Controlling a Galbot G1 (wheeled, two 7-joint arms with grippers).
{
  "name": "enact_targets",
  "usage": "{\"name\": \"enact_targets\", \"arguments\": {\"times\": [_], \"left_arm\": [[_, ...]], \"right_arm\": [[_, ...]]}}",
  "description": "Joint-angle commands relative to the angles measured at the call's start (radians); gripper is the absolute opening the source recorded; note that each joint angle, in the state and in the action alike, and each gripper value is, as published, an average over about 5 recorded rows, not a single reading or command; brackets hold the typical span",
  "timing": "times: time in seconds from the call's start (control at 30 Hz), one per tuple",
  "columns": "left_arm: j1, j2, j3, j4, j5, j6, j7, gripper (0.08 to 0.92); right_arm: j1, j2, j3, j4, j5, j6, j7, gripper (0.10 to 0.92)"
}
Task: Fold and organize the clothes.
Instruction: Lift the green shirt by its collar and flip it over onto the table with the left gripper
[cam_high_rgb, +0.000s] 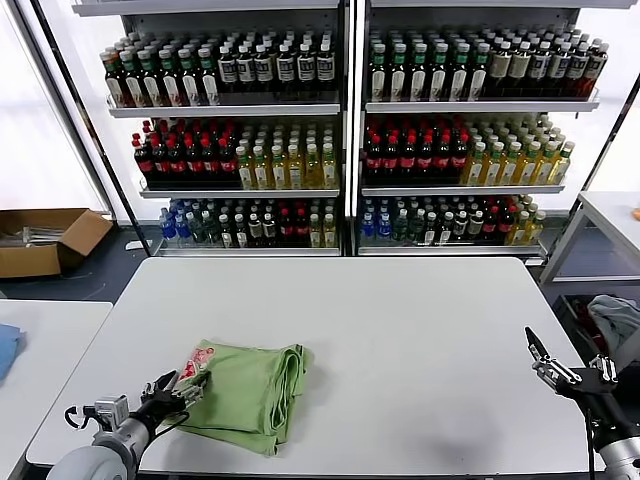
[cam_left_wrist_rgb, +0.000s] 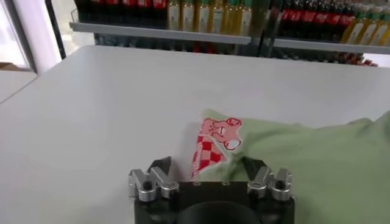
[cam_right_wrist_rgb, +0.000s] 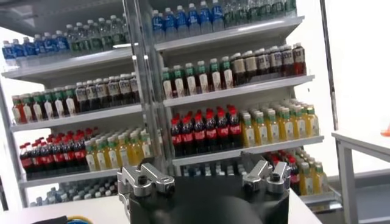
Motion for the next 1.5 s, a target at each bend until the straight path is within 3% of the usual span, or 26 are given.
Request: {"name": "enact_targets", "arguments": {"times": [0.03,0.37,0.47,0.63,0.87,1.13,1.3,1.5], "left_arm": [[0.012,-0.034,0.016,0.024,0.025,-0.024,0.014,0.628],[0.042,-0.089,0.007,-0.034,0.031,-0.050,-0.001,0.342],[0.052,-0.084,-0.075,-0.055,0.000,-0.051,-0.005,0.255],[0.070,-0.027,-0.337,-0.082,-0.132,-0.021,-0.016,0.137],[0.071,0.135,-0.603,-0.018,-0.255,0.045,-0.034,0.126],[0.083,0.253,-0.697,-0.035,-0.276,0.067,-0.043,0.126],[0.080,0.231,-0.631,-0.148,-0.212,0.067,-0.044,0.126],[0.068,0.126,-0.378,-0.258,-0.069,0.067,-0.057,0.126]], "right_arm": [[0.032,-0.008,0.020,-0.006,0.015,-0.009,0.002,0.823],[0.026,-0.007,0.039,-0.009,0.029,-0.007,0.002,0.823],[0.035,0.002,0.042,-0.013,0.029,-0.008,0.003,0.823],[0.043,0.009,0.038,-0.014,0.028,-0.008,0.002,0.823],[0.054,0.021,0.010,-0.014,0.019,-0.008,0.002,0.823],[0.046,0.023,0.002,-0.003,0.018,-0.006,0.004,0.823],[0.037,0.028,-0.001,0.002,0.020,0.000,0.012,0.823],[0.026,0.042,-0.012,0.018,0.018,0.004,0.020,0.823]]}}
